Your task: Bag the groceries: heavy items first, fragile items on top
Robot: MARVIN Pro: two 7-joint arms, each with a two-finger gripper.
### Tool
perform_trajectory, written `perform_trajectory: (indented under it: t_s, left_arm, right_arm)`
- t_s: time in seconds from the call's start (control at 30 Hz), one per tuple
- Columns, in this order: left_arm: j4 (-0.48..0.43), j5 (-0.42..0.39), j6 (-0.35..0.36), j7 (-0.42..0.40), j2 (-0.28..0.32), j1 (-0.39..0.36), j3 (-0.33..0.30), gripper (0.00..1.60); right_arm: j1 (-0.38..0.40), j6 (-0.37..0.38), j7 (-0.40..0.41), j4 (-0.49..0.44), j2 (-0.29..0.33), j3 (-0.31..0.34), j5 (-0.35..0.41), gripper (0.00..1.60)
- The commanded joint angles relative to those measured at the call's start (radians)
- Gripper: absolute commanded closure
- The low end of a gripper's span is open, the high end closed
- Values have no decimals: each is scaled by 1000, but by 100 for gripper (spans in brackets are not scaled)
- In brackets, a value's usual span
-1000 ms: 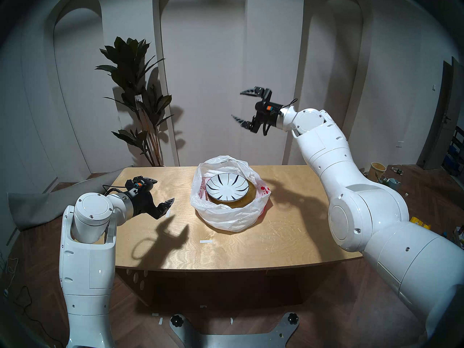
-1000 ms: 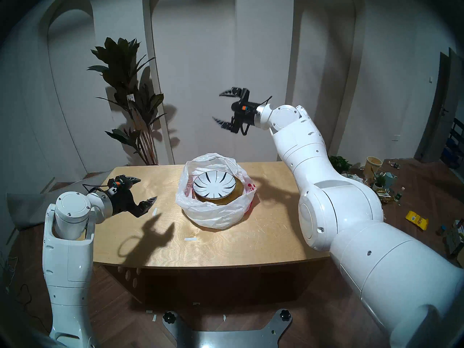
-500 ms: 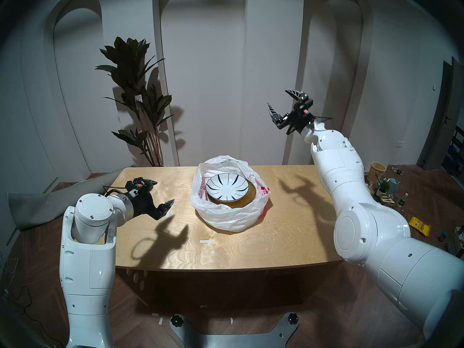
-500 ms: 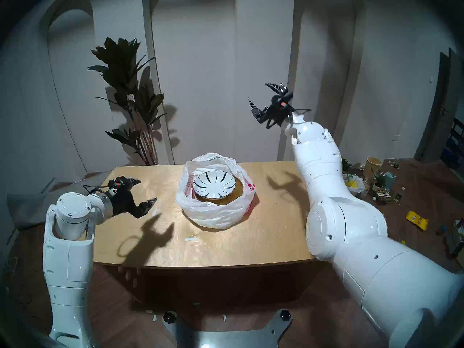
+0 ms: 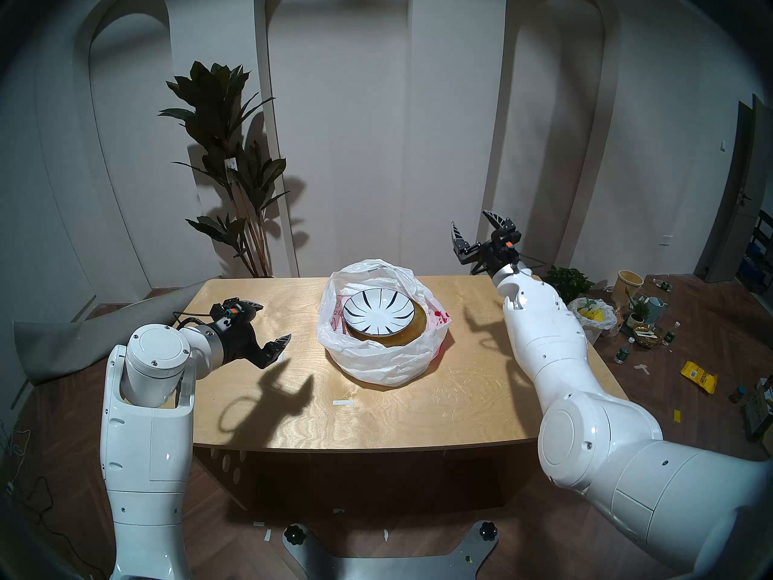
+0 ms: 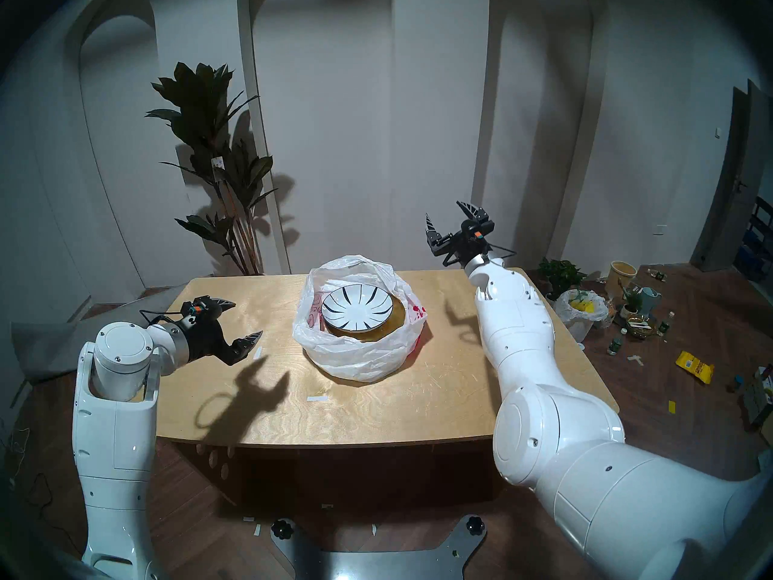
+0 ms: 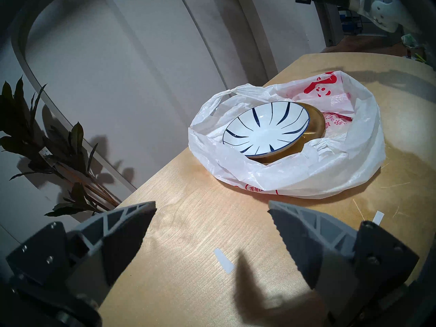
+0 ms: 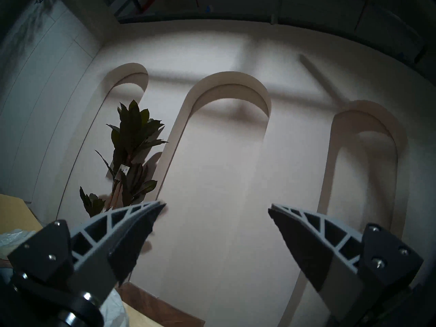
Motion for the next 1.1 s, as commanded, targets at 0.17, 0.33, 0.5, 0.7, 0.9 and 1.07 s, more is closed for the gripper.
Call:
perform_trajectory:
  t_s: [0.17,0.33,0.5,0.7,0.9,1.07]
  left_arm:
    - [-9,-27,11,23,-9,-27,-55,0]
    - [-5,-41,16,40,-27,-26,-74,0]
    - [-4,-57,26,56,-54,-28,-80,0]
    - [-12,-75,36,74,-87,-40,-70,0]
    - [-20,-87,39,91,-114,-50,-49,0]
    - [-19,-93,40,101,-129,-50,-36,0]
  right_arm:
    - [-105,-45,-31,-46,-97,40,69,0]
    - [-139,-64,-43,-65,-126,55,92,0]
    - [-167,-85,-55,-89,-151,69,114,0]
    - [-200,-112,-71,-127,-177,86,139,0]
    - [-238,-137,-85,-164,-205,99,160,0]
    - [-264,-154,-93,-192,-225,106,174,0]
